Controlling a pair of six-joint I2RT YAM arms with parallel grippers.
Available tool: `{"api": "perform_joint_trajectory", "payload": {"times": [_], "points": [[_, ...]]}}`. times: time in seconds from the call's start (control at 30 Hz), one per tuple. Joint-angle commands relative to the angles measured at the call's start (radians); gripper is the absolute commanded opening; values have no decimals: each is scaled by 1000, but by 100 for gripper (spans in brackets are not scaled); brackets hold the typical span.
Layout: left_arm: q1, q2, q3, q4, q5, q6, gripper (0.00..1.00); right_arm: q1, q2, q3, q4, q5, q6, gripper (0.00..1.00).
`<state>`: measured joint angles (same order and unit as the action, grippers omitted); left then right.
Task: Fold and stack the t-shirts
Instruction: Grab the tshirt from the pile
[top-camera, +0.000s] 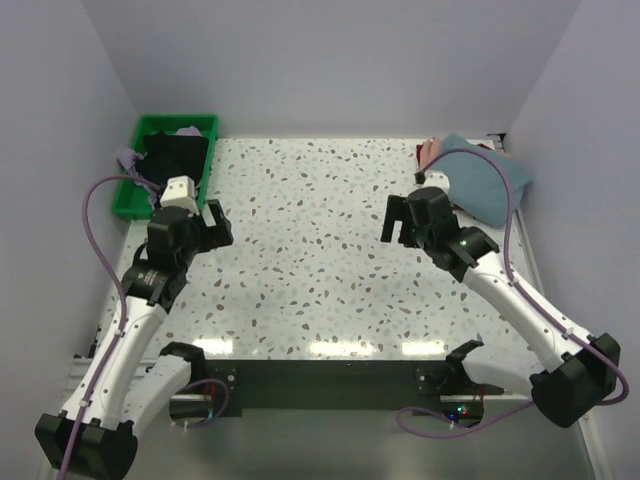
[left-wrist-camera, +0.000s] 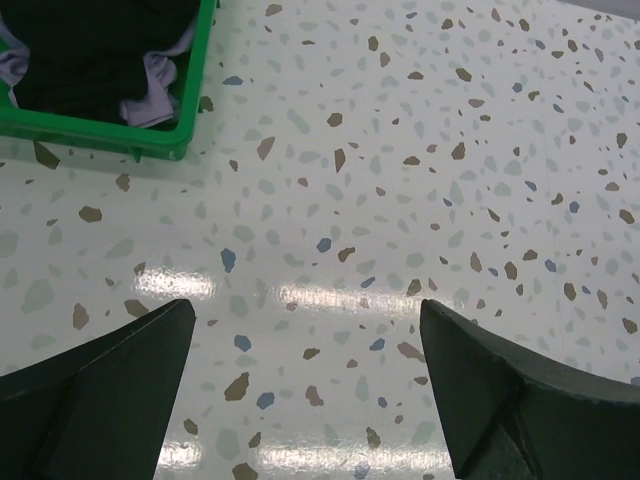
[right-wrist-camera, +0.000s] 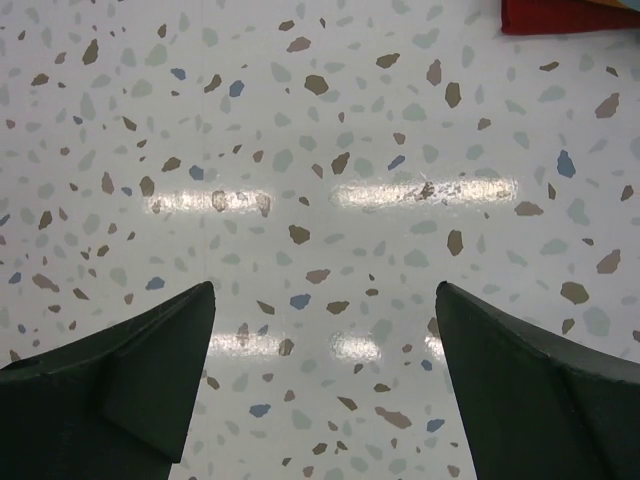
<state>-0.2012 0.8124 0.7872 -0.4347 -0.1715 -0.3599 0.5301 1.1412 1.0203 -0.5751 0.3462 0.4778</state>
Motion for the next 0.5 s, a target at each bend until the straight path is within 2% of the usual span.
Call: {"api": "perform_joint_trajectory", "payload": {"times": [0.0,0.1,0.23,0.37,0.47], "points": [[5,-15,15,-18,-48,-25,100,4,-60,-23,6,19,5,95],[5,-7,24,-26,-56,-18,100,5,-93,-52,-5,23,8,95],[3,24,15,8,73,36,100,4,-126,-78,-6,36,12,95],[6,88,12,28,78,32,100,5,-129,-80,-15,46,24,95],[13,201,55,116,110,169,100,5,-126,-77,-19,50,33,95]]}}
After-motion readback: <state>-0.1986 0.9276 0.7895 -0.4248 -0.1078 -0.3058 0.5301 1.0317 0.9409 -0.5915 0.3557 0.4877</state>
